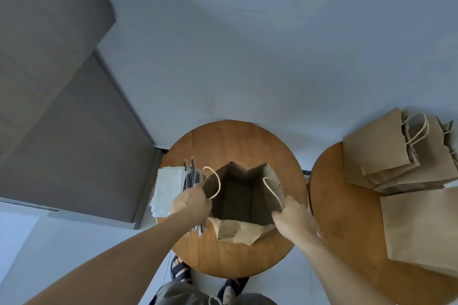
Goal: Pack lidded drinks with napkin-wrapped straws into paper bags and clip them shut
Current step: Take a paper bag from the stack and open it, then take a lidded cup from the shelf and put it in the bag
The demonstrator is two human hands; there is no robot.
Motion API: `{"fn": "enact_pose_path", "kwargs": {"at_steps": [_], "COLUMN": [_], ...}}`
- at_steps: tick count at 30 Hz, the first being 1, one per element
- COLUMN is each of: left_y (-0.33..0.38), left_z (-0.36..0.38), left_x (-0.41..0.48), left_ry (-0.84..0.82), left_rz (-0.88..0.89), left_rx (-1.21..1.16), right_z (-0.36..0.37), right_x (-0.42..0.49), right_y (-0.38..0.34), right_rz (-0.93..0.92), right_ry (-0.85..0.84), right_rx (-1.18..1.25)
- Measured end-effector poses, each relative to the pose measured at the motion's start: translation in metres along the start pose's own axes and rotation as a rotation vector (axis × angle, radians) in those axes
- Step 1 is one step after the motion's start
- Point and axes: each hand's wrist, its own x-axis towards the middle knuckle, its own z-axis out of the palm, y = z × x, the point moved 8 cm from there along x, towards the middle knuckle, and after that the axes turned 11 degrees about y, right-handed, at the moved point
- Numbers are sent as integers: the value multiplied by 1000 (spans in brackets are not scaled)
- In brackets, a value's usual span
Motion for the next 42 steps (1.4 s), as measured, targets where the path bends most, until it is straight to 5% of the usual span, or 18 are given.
{"fn": "enact_pose_path", "kwargs": {"at_steps": [13, 21, 27, 34, 42], "left_y": [25, 51, 27, -18, 27], "left_z": [9, -70, -117, -160, -376], "left_x": [-11, 24, 47, 54, 79], "left_ry": [-464, 32, 116, 152, 517], "left_rz": [244, 355, 244, 195, 414], "left_rx": [-184, 80, -5, -20, 40], "right_z": [11, -64, -96, -70, -206], "right_x": [-19, 26, 50, 40, 61], "right_y": [-29, -88, -173, -265, -381], "right_rz": [-101, -343, -542, -689, -732], "right_ry": [-317, 40, 122, 9, 283], "right_rx": [315, 188, 92, 17, -14]}}
